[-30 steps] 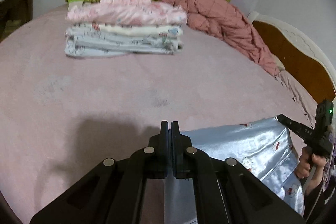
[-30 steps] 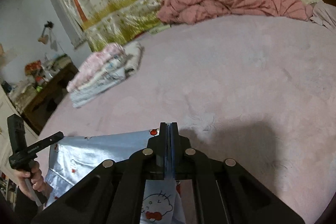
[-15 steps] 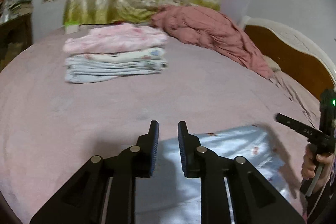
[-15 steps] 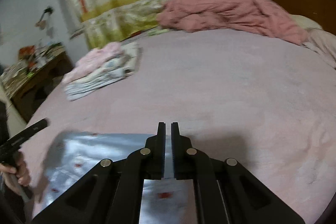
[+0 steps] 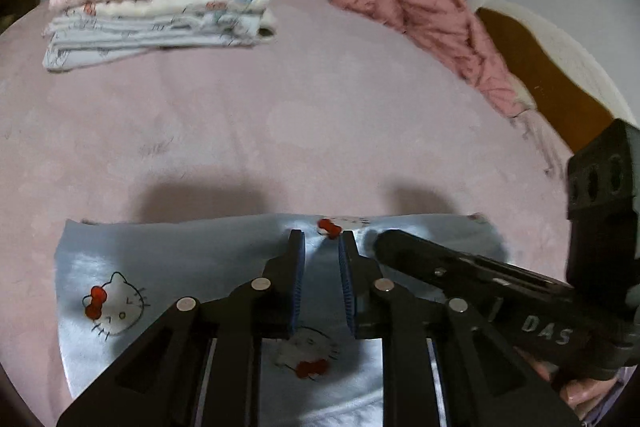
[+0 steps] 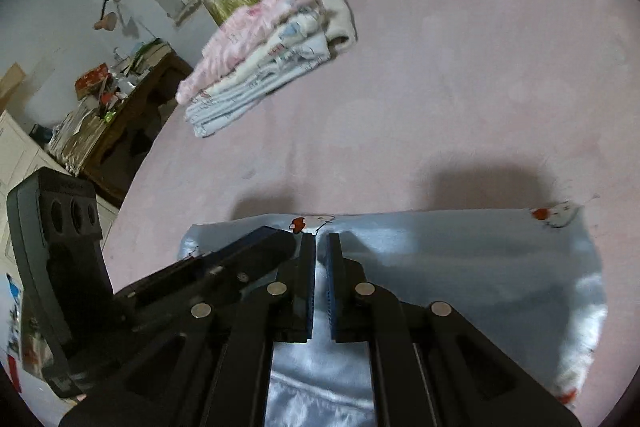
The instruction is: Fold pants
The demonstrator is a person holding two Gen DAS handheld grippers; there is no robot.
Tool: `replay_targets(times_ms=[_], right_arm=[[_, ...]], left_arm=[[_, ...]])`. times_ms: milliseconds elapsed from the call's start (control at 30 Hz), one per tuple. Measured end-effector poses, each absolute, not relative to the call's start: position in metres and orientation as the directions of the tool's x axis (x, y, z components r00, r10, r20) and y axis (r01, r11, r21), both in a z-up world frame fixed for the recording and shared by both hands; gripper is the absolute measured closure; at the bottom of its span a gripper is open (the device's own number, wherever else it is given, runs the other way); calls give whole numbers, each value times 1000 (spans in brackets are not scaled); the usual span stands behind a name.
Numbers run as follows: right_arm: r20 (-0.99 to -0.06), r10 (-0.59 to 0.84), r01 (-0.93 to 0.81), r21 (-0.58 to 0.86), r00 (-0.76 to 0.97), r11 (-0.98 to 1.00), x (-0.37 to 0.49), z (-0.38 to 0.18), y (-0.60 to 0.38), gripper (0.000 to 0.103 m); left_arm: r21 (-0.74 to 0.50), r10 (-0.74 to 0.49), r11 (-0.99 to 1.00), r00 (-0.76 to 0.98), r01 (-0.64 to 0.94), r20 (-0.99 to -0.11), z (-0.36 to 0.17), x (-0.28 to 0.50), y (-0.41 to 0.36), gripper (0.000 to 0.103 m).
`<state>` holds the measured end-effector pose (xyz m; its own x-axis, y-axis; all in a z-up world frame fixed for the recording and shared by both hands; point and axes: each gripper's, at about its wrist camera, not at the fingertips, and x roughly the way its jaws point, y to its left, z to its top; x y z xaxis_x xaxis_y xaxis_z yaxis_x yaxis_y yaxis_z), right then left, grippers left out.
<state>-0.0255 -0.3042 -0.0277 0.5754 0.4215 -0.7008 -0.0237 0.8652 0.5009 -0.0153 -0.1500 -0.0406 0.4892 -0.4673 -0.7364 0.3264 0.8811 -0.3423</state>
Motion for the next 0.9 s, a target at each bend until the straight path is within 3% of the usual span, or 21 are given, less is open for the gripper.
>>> replay_targets(times_ms=[67,133,200,300,533,600,900], right_arm=[[-726,395,17,489,563,872,-20,-38,-304,99],[-764,301,74,413,571,908,-20,-44,-307,99],[-764,292,92,415,576,905,-22,-50,-318,100],[-757,313,133,463,574,876,-27,-53,-343,103],[-762,231,255,460,605,850,-39,-49,-394,103],[-763,166,283,420,625,862,-45,-37,-402,103],[-678,338,114,529,652,841,-38,1,-370,103]], left_arm=[[-304,-414,908,503,289,-758,-50,-11,-145,101],[-325,-414,910,510,258,-754,-57,-5,-131,100],[-377,-449,893,491,245,-746,-59,0,-117,100],[-286,-368,929,531,233,-763,-54,0,-105,100],[-210,-252,968,586,139,-770,-45,-4,-64,101],[-238,-270,962,593,134,-759,-40,-6,-55,101],[-412,-515,857,523,309,-679,-12,-22,-122,101]])
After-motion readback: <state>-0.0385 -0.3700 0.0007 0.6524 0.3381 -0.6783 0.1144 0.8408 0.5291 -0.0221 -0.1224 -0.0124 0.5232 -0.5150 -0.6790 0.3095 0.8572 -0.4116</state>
